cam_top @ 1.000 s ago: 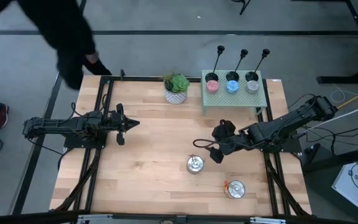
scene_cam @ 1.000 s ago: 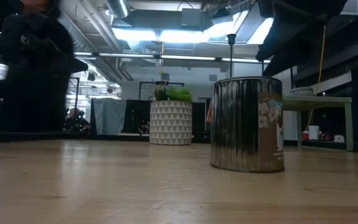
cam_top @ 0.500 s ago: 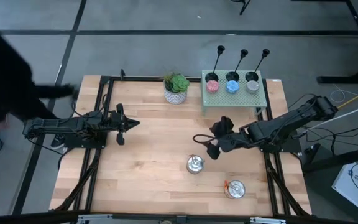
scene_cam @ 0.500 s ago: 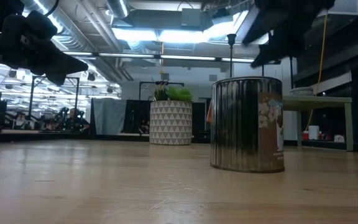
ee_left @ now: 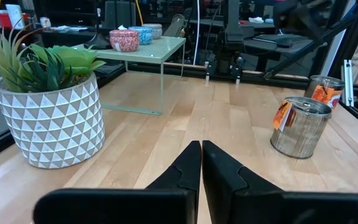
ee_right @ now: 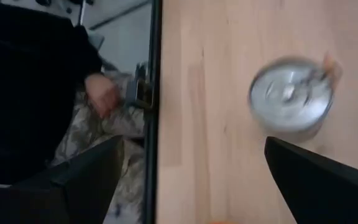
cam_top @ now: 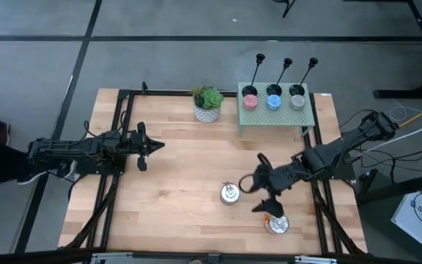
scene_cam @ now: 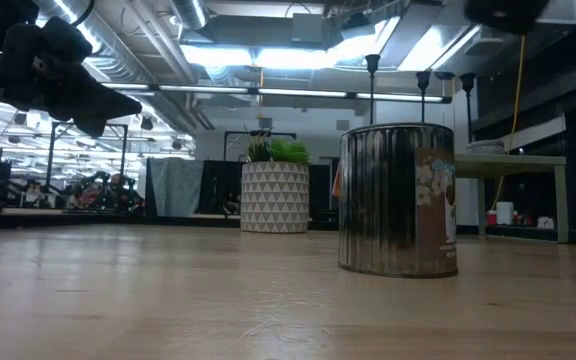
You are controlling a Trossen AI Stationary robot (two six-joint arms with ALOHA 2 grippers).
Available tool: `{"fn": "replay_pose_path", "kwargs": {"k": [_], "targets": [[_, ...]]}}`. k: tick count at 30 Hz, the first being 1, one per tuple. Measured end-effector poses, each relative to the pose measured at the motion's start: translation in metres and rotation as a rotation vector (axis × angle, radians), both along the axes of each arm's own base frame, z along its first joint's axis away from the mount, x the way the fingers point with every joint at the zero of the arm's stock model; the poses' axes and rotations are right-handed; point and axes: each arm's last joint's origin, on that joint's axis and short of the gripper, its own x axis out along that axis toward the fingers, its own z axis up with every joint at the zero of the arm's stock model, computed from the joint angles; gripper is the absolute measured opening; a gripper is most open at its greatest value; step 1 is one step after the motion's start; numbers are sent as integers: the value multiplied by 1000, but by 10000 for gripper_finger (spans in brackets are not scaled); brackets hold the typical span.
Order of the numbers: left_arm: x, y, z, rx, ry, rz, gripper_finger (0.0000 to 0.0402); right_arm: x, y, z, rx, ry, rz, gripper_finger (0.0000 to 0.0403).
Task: Pick & Place candle stick holders
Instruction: Put the right silver scented candle can on the shelf
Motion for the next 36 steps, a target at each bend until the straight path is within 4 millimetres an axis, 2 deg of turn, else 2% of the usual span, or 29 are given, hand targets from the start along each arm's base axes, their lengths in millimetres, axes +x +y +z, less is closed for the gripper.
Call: {"fn": "replay_pose_path", "kwargs": {"k": [5,13,22,32,36], "targets": [[0,0,0,0,0,0,13,-14,16,-3,37,80,-43,387],[0,0,0,0,0,0,8,-38,46,-4,47,89,-81,387],[0,0,0,0,0,0,12,-61,69,-12,29,107,-178,387],[0,0,0,0,0,0,9,-66,94,-34,40,195,-195,386],[0,0,0,0,0,0,12,-68,102,-38,115,239,-261,367]]}}
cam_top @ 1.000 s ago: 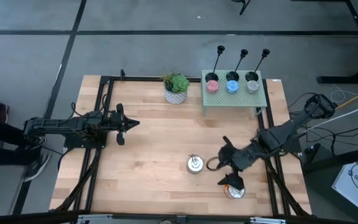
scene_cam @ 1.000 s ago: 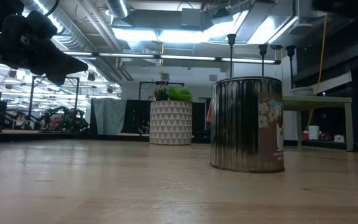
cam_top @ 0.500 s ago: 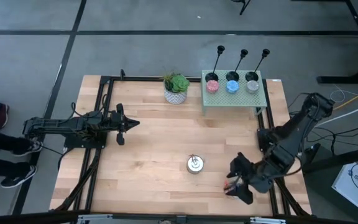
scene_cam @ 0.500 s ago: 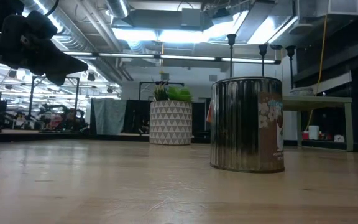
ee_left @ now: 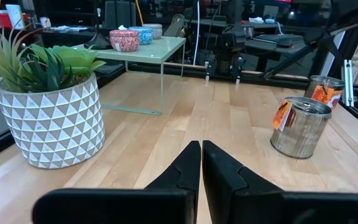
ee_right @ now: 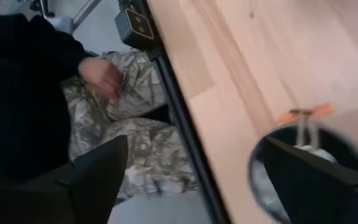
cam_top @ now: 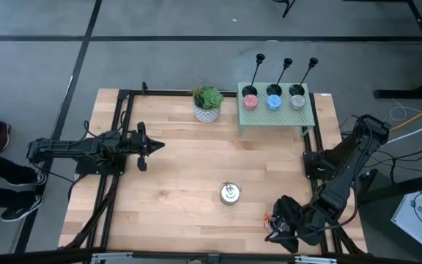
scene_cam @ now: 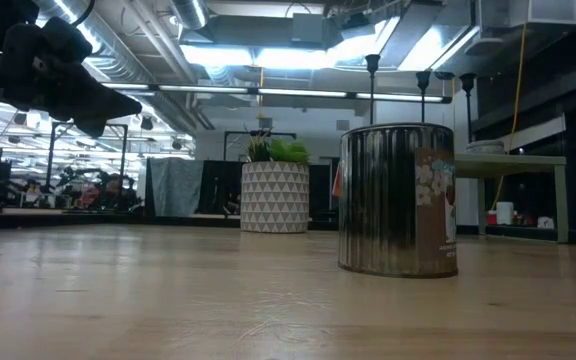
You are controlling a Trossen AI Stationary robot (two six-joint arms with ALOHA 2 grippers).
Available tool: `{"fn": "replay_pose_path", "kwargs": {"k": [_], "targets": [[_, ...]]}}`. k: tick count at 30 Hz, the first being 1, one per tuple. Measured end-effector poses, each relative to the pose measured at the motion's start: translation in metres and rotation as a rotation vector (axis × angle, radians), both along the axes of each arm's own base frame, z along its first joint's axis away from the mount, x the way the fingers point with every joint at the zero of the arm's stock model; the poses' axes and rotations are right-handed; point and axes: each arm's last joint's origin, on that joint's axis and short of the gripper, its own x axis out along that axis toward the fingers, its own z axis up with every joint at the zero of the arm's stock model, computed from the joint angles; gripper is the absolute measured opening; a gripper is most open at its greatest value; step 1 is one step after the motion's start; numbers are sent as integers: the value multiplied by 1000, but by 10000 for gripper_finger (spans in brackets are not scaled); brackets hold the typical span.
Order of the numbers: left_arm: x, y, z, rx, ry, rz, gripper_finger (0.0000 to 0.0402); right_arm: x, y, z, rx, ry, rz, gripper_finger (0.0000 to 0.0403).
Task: Pick & Place candle stick holders
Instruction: Put the right silver scented candle can on the shelf
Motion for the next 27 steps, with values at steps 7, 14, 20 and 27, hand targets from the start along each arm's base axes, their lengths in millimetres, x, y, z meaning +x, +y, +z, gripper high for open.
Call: {"fn": "replay_pose_path", "kwargs": {"k": [7,14,20,27], "targets": [[0,0,0,0,0,0,10,-2,11,-9,19,29,6,305],[0,0,0,0,0,0,10,-5,14,-18,-7,95,17,207],[0,0,0,0,0,0,12,-5,12,-20,-12,110,-42,126],[0,0,0,0,0,0,8,-6,12,-20,-5,126,-31,60]]}}
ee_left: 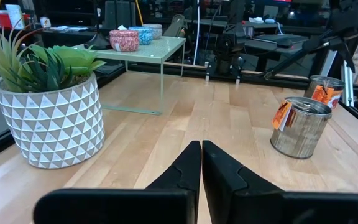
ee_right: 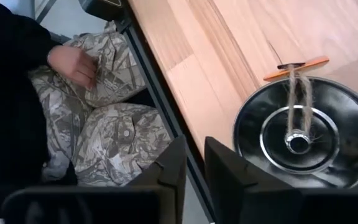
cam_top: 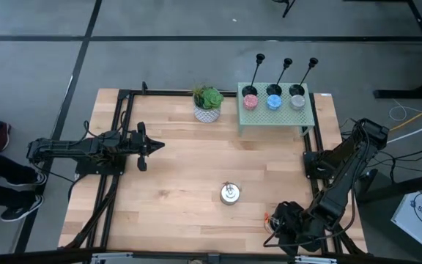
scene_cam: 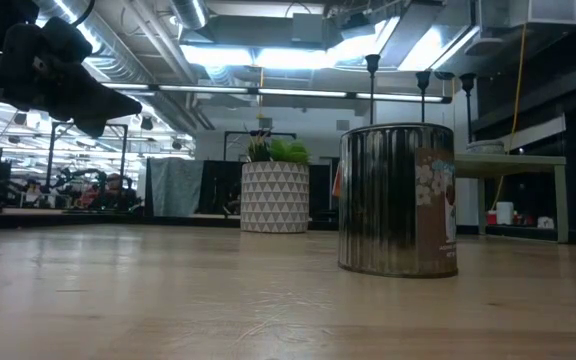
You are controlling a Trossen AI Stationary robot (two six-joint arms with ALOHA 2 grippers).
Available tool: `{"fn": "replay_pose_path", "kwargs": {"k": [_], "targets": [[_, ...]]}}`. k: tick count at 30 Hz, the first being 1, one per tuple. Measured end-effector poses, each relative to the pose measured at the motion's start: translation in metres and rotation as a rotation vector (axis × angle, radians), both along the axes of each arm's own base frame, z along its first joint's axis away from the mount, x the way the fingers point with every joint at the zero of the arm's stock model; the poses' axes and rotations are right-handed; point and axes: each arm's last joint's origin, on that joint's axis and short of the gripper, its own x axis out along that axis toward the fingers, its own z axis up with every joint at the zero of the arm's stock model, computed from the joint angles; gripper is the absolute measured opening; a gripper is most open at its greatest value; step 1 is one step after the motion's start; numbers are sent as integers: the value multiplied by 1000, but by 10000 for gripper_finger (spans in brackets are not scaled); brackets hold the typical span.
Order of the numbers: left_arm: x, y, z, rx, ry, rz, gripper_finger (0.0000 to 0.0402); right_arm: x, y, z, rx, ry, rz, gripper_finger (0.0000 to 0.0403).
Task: Pick & Place candle stick holders
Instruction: Put the right silver scented candle can on the shelf
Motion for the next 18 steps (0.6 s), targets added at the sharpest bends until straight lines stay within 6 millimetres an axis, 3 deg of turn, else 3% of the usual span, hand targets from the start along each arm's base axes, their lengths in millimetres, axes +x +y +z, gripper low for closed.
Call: {"fn": "replay_pose_path", "kwargs": {"k": [18], "targets": [[0,0,0,0,0,0,10,-6,-10,-6,-61,109,-111,43]]}}
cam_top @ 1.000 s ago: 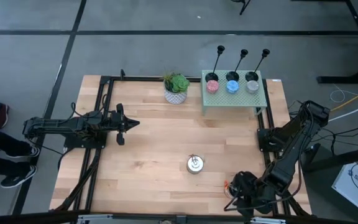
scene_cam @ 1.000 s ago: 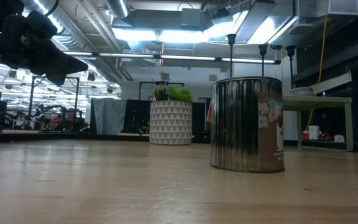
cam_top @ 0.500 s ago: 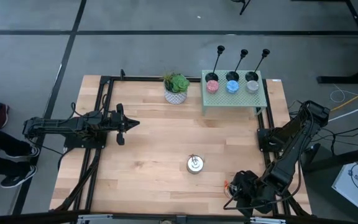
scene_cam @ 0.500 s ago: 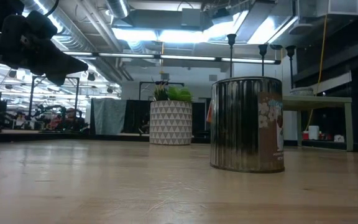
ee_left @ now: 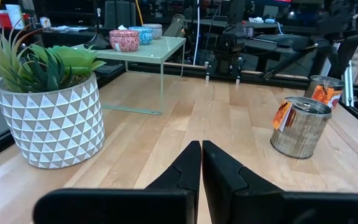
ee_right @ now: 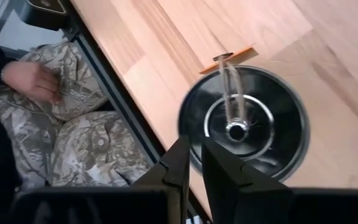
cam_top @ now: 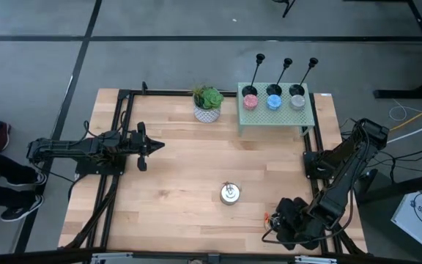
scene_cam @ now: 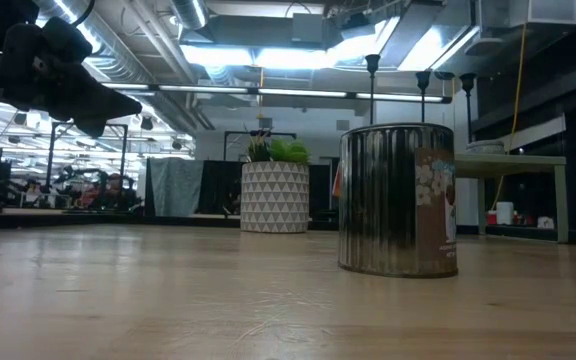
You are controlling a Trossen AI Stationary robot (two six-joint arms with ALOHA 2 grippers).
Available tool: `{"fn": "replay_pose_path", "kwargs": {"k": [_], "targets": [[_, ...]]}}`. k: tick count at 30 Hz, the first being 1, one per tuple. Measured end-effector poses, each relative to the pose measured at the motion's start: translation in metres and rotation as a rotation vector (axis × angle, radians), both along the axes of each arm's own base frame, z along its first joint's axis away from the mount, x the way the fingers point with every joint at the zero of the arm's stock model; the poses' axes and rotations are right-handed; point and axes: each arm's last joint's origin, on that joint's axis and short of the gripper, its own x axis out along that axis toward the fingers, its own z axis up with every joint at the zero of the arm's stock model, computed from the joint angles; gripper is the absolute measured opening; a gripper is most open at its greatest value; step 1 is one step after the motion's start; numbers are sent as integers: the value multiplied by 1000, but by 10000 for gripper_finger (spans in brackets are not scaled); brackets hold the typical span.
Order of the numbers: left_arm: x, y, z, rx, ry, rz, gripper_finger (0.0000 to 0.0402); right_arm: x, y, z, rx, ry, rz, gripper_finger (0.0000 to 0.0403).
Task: Pick & Place candle stick holders
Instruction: Put the right silver scented candle can on the shelf
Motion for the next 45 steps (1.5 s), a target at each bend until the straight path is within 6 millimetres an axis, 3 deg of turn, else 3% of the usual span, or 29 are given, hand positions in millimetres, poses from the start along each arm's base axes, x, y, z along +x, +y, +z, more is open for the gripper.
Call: {"fn": "replay_pose_path", "kwargs": {"k": [8,15,20,32,45], "targets": [[0,0,0,0,0,0,10,2,3,0,28,-19,0,43],[0,0,0,0,-1,0,10,5,10,-24,52,10,21,43],[0,0,0,0,0,-1,13,8,14,-28,71,9,24,43],[0,0,0,0,0,-1,10,19,-3,-31,-2,50,-38,43],[0,0,0,0,0,0,10,34,-24,-32,-112,68,10,43]]}}
